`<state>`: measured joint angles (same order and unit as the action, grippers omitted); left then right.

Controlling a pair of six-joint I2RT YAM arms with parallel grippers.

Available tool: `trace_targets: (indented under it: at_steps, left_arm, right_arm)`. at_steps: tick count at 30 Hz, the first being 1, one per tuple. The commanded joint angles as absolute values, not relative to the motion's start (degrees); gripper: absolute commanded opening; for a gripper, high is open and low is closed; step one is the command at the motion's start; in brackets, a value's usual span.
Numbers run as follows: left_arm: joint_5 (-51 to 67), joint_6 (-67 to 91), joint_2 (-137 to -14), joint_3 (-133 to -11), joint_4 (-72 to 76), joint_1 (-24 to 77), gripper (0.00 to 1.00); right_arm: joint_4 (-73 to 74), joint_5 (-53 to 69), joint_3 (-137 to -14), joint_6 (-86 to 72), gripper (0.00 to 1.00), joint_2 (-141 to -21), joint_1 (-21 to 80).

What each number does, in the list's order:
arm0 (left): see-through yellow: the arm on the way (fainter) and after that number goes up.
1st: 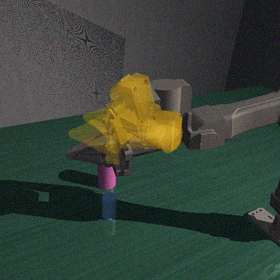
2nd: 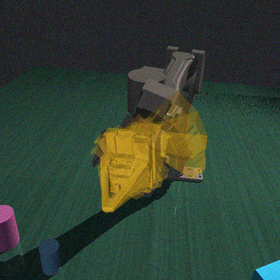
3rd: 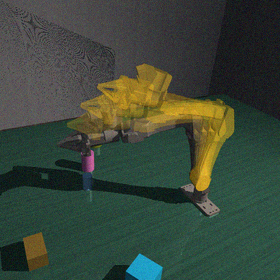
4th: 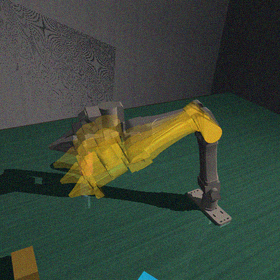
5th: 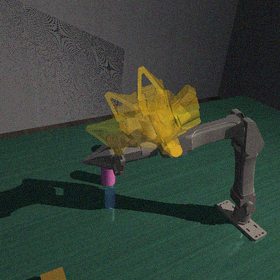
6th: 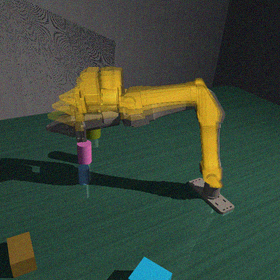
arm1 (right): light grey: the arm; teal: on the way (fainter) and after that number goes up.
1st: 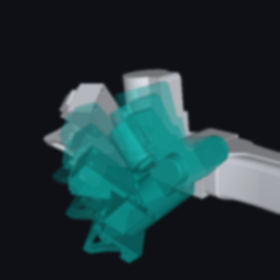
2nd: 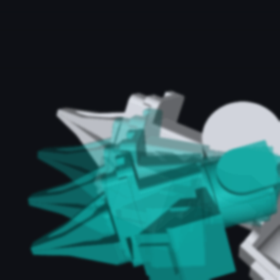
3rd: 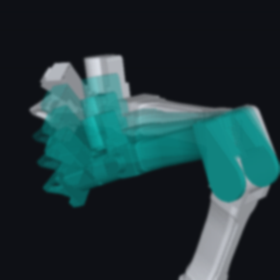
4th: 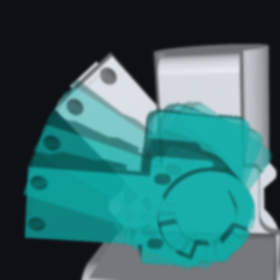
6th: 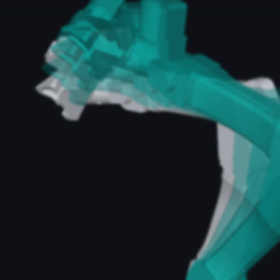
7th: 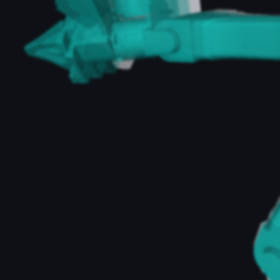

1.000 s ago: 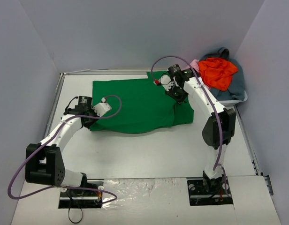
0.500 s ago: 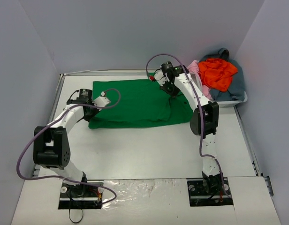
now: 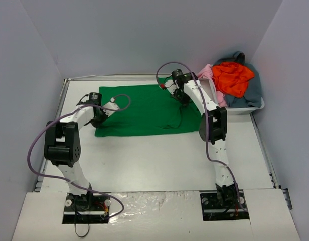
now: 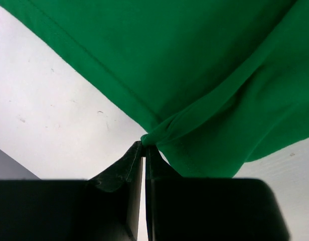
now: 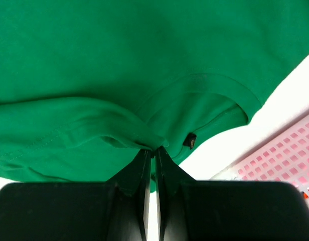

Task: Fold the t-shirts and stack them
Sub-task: Fold the flattened tshirt in 1/3 of the way

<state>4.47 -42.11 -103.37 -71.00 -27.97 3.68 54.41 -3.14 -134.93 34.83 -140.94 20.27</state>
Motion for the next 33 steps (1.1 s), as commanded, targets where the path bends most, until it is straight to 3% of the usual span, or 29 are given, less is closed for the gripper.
trace_targets:
  at_steps: [1,28,29,30,33]
  left_arm:
    - [3.78,-43.51,-103.62,-73.48,-29.18,3.25,0.02]
    - [0.53,-43.77,-105.73,-75.76,-28.22,3.34,0.03]
    - [0.53,-43.42,-105.99,-75.85,-28.13,3.25,0.04]
    - [0.61,-43.16,-106.43,-75.94,-27.95,3.43,0.13]
    - [-1.49,-42.28,-106.87,-76.03,-27.6,3.34,0.25]
  right_arm:
    - [55.55,-4.13,-137.28,35.6,0.0,-141.5,19.95]
    - [51.24,-5.54,-140.27,33.14,0.0,-144.31,19.07]
    - [51.07,-5.54,-140.45,33.05,0.01,-144.66,19.07]
    - [50.98,-5.62,-140.54,33.05,0.13,-145.19,19.07]
    - [50.54,-6.24,-140.62,32.78,0.2,-145.9,19.25]
